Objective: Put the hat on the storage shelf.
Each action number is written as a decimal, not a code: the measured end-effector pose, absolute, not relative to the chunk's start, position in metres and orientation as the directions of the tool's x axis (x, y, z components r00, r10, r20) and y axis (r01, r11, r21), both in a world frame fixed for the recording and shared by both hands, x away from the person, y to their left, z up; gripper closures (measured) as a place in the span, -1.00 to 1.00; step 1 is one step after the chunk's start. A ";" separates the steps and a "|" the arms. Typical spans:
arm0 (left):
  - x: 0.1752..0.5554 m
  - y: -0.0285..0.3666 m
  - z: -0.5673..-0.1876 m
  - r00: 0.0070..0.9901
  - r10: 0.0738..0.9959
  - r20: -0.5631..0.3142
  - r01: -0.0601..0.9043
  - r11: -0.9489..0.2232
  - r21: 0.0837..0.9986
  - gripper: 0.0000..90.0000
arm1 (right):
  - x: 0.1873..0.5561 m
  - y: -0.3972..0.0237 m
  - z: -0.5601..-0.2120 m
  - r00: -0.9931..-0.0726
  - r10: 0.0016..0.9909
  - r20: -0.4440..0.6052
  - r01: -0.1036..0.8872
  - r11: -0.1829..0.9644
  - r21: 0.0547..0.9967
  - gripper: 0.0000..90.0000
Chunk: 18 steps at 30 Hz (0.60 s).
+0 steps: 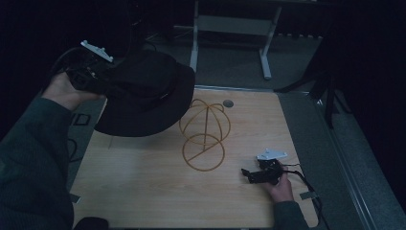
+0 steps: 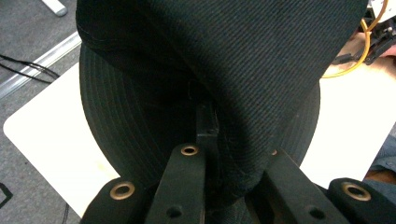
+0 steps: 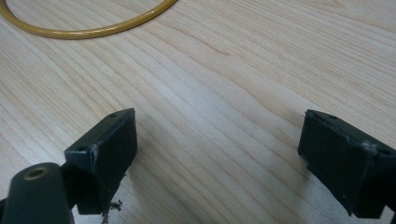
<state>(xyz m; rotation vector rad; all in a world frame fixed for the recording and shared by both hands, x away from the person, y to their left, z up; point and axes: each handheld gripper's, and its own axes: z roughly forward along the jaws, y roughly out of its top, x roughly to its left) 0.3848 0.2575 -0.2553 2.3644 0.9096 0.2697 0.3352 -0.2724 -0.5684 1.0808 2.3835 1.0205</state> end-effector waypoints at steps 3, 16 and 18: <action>0.384 0.257 -0.253 0.751 0.660 -0.022 0.542 -0.597 0.592 0.95 | 0.335 -0.272 -0.568 -0.657 0.754 -0.005 0.516 0.455 0.725 -0.74; 0.380 0.251 -0.242 0.773 0.634 -0.021 0.516 -0.609 0.602 0.95 | 0.335 -0.273 -0.568 -0.659 0.752 -0.009 0.514 0.459 0.725 -0.74; 0.379 0.251 -0.241 0.775 0.632 -0.023 0.514 -0.608 0.606 0.95 | 0.335 -0.273 -0.568 -0.659 0.752 -0.009 0.514 0.458 0.725 -0.74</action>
